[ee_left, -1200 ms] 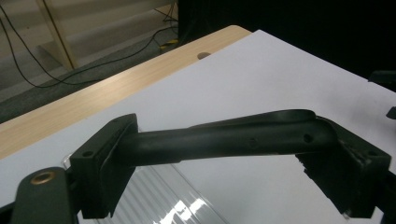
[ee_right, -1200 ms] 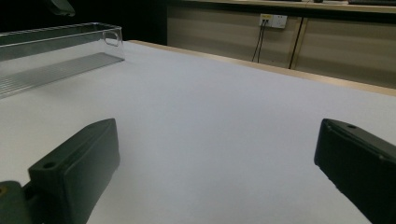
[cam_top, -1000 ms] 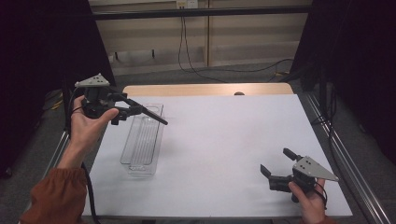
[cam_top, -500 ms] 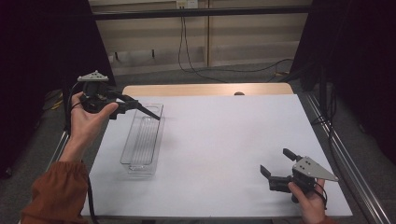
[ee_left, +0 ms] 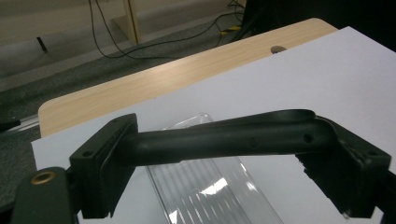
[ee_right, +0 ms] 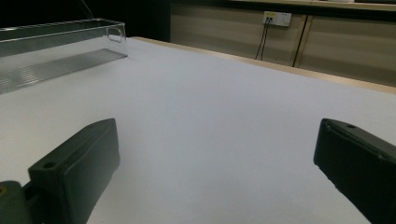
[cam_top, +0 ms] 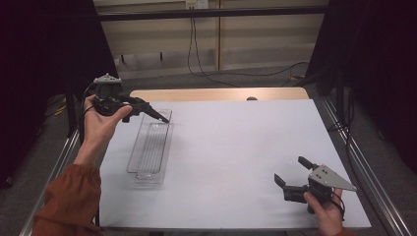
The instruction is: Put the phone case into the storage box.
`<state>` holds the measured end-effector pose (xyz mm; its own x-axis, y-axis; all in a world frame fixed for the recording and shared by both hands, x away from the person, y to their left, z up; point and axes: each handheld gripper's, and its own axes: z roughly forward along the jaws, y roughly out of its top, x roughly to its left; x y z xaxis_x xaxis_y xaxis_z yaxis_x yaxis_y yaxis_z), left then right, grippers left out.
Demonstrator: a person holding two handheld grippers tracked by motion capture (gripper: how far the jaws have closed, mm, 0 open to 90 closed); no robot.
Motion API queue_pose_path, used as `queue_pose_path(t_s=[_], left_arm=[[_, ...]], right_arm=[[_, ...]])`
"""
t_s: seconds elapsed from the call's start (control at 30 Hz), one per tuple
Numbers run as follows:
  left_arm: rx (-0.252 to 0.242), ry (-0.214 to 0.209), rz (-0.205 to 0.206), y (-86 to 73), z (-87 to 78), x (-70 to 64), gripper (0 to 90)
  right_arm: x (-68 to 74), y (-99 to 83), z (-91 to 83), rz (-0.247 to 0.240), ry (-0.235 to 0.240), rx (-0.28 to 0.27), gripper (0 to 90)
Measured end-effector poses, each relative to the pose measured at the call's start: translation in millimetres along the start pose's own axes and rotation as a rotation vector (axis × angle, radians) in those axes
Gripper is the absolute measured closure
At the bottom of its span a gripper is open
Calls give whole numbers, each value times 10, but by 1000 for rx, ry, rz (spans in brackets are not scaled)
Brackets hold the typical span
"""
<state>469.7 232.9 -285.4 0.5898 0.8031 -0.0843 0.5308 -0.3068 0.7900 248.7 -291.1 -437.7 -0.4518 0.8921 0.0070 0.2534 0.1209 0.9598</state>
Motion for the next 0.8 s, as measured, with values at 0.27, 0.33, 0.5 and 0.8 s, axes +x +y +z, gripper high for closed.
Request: queue_pose_path(t_s=[0.27, 0.33, 0.5, 0.8], left_arm=[[40, 46, -14, -10, 174, 28, 145], [43, 58, -8, -11, 207, 19, 144], [56, 83, -17, -13, 293, 23, 145], [69, 99, -42, -30, 420, 45, 144]], right_arm=[[0, -1, 1, -2, -1, 2, 0], [-2, -3, 2, 1, -1, 1, 0], [2, -6, 3, -7, -2, 5, 0], [5, -8, 4, -12, 3, 7, 0]])
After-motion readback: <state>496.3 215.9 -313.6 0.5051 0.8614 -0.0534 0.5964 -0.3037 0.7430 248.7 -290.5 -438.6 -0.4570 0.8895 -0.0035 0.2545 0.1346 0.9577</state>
